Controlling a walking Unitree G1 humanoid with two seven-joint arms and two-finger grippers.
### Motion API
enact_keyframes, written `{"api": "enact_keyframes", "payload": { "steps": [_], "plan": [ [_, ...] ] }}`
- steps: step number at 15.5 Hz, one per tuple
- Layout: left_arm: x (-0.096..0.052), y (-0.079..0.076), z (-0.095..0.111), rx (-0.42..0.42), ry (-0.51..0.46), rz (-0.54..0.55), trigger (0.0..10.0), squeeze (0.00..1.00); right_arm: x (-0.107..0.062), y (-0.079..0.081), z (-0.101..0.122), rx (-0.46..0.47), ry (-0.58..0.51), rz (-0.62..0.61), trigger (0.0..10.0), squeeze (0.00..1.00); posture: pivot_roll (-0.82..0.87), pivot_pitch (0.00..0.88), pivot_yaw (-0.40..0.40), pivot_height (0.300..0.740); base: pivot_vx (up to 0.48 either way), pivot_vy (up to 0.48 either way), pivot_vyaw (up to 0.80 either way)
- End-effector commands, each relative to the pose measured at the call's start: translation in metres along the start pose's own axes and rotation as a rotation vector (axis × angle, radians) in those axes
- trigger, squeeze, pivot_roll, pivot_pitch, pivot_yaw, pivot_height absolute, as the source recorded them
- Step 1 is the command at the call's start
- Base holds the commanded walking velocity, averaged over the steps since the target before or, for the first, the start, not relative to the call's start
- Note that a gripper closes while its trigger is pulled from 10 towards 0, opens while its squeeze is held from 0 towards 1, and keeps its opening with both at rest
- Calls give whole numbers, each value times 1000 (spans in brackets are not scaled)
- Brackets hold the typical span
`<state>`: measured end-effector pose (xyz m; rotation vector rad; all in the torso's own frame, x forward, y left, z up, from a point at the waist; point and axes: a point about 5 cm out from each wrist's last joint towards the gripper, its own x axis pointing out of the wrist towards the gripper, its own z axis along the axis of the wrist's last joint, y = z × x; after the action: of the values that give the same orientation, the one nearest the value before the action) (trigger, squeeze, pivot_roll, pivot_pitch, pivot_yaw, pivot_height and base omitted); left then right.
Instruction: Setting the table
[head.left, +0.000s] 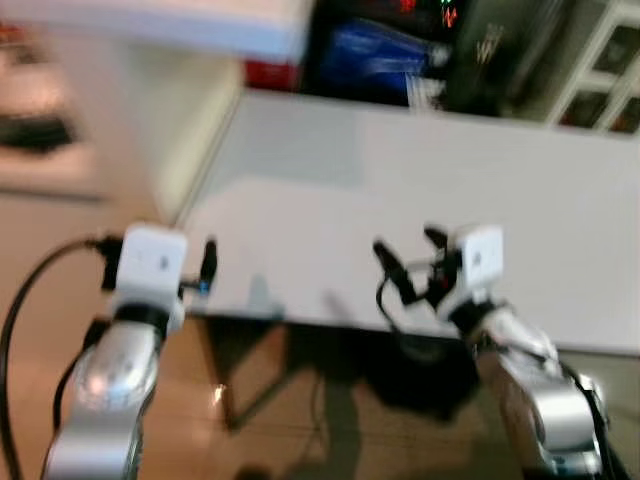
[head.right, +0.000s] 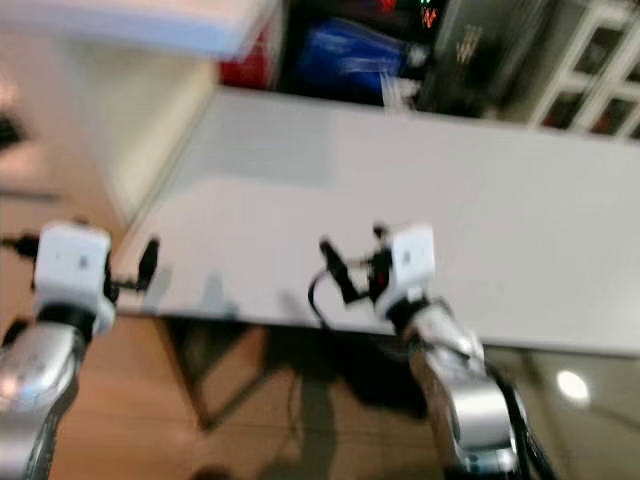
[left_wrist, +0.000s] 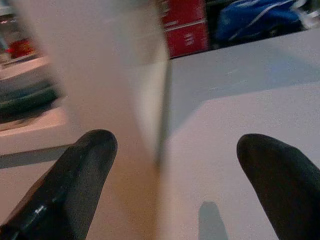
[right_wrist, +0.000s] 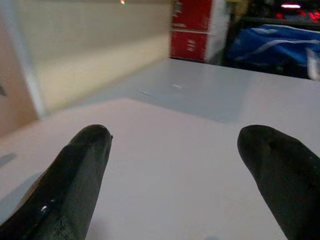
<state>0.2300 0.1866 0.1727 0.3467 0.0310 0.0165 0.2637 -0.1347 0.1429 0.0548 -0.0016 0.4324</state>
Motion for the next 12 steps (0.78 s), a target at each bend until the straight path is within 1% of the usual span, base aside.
{"api": "enact_keyframes", "payload": {
  "steps": [1, 2, 3, 4, 5, 7, 9, 10, 12],
  "plan": [
    [1, -1, 2, 20, -7, -15, 10000, 0, -3, -1, 0, 25, 2, -26, 10000, 1000, 82, 0, -39, 740, 0, 480, 0],
    [2, -1, 2, 21, -8, -21, 10000, 0, -4, -2, 1, 34, -7, -50, 10000, 486, 79, 0, -32, 740, 0, 480, 0],
    [4, -3, 3, 22, -12, -33, 10000, 0, -5, -3, 3, 30, -20, -71, 10000, 0, 78, 0, -28, 740, 0, 480, 0],
    [6, -4, 5, 24, -19, -41, 10000, 0, -6, -5, 4, 11, -28, -90, 10000, 0, 77, 0, -23, 740, 0, 480, 0],
    [7, -4, 6, 26, -23, -44, 10000, 0, -7, -6, 5, 12, -36, -105, 10000, 0, 77, 0, -21, 740, 0, 480, 0],
    [8, -5, 8, 32, -30, -50, 10000, 0, -6, -6, 9, 42, -56, -109, 10000, 0, 78, 0, -19, 740, 0, 480, 0],
    [10, -4, 10, 36, -36, -54, 10000, 0, -7, -7, 11, 13, -62, -148, 10000, 0, 80, 1, -18, 740, 0, 480, 0],
    [10, -4, 11, 39, -40, -56, 10000, 0, -6, -6, 11, -21, -67, -148, 10000, 0, 82, 3, -16, 740, 0, 480, 0],
    [12, -4, 12, 41, -46, -58, 10000, 0, -6, -4, 11, -5, -66, -136, 10000, 0, 85, 4, -11, 740, 0, 480, 0]
  ]
}}
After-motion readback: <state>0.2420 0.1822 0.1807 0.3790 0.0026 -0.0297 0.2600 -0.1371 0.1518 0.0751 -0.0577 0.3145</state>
